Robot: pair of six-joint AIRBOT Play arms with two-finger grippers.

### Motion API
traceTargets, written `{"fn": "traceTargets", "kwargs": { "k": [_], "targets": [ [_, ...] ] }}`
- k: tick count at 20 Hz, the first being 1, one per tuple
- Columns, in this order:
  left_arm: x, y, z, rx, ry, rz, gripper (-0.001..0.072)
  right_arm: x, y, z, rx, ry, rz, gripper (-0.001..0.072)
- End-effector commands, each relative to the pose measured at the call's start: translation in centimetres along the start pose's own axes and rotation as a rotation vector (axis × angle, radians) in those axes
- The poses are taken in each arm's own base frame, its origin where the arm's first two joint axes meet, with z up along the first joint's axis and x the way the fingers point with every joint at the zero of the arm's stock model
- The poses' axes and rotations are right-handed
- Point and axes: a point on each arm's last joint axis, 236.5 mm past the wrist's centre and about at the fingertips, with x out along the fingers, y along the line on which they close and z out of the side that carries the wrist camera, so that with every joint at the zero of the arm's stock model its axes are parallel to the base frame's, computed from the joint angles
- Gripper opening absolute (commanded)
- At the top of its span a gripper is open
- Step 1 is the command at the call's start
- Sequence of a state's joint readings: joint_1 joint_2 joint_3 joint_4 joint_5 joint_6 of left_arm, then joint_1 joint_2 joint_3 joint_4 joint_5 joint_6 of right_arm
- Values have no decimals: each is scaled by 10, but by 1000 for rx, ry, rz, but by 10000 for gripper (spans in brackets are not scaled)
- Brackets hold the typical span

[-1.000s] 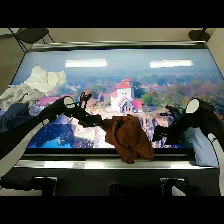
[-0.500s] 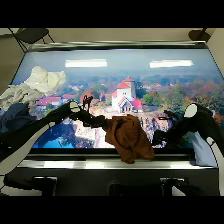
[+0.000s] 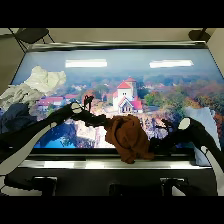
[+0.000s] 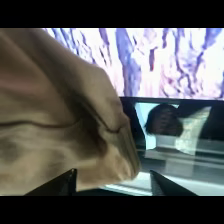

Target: Fold the shirts.

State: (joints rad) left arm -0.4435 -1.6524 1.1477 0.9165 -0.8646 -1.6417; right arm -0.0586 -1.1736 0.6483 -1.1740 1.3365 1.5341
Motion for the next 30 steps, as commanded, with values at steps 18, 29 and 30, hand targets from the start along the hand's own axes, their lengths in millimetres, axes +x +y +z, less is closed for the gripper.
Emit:
{"fn": "traceTargets", "kwargs": {
  "k": [18, 29, 30],
  "targets": [
    [-508, -127, 66, 410, -1208, 43, 29, -518, 102, 6, -315, -1760, -238, 32],
    [-659, -97, -48, 345, -1586, 167, 29, -556, 91, -69, -267, -1852, -301, 33],
    [-657, -88, -48, 322, -1566, 200, 29, -557, 84, -71, -240, -1855, -323, 33]
  ]
}}
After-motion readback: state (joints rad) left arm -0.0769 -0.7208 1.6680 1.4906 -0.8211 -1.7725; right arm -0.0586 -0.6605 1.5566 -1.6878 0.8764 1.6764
